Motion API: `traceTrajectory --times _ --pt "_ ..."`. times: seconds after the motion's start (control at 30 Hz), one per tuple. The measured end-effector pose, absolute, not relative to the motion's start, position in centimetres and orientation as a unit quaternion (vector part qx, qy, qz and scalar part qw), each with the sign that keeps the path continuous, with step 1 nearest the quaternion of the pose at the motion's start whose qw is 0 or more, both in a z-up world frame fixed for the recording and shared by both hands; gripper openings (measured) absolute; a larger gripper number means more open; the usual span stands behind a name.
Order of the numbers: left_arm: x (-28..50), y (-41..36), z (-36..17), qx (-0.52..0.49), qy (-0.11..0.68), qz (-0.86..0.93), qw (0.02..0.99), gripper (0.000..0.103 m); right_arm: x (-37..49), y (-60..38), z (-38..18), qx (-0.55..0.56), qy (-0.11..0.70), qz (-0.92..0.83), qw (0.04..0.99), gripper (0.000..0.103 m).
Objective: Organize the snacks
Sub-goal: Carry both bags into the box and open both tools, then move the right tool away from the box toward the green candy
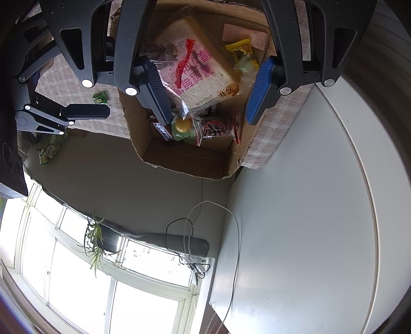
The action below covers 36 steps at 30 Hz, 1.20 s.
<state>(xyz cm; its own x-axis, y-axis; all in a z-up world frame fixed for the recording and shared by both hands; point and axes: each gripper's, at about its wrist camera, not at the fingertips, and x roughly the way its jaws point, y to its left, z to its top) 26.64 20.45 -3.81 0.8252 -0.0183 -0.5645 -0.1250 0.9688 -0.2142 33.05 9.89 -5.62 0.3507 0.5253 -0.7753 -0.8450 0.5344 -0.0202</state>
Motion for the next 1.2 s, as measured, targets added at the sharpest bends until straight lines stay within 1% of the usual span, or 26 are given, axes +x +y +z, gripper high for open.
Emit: traceTrajectory --times 0.13,0.23,0.4,0.47,0.53,0.67,0.93,1.2 --pt "26.7 20.2 -3.7 -0.120 0.295 0.029 0.948 0.061 33.0 9.5 -5.4 -0.215 0.369 0.430 0.795 0.081" --pt "26.8 20.0 -3.7 -0.119 0.295 0.027 0.948 0.064 33.0 9.2 -5.2 -0.215 0.368 0.429 0.797 0.081" --pt "27.0 19.3 -3.5 -0.113 0.295 0.022 0.949 0.065 33.1 8.6 -5.1 -0.213 0.370 0.426 0.798 0.081" --pt "27.0 19.1 -3.4 -0.110 0.294 0.022 0.949 0.069 33.2 8.4 -5.0 -0.212 0.370 0.425 0.798 0.081" --pt "27.0 18.9 -3.4 -0.109 0.294 0.023 0.949 0.071 33.1 8.2 -4.8 -0.211 0.370 0.424 0.800 0.081" --pt "27.0 19.0 -3.3 -0.112 0.291 0.027 0.950 0.071 33.2 7.2 -4.2 -0.212 0.362 0.414 0.808 0.081" --pt "26.8 18.1 -2.7 -0.119 0.283 0.012 0.952 0.071 35.5 1.9 -2.2 -0.171 0.361 0.375 0.836 0.081" --pt "27.4 16.1 -2.2 -0.116 0.284 -0.010 0.952 0.072 38.3 -2.9 -3.3 -0.130 0.387 0.341 0.846 0.081"
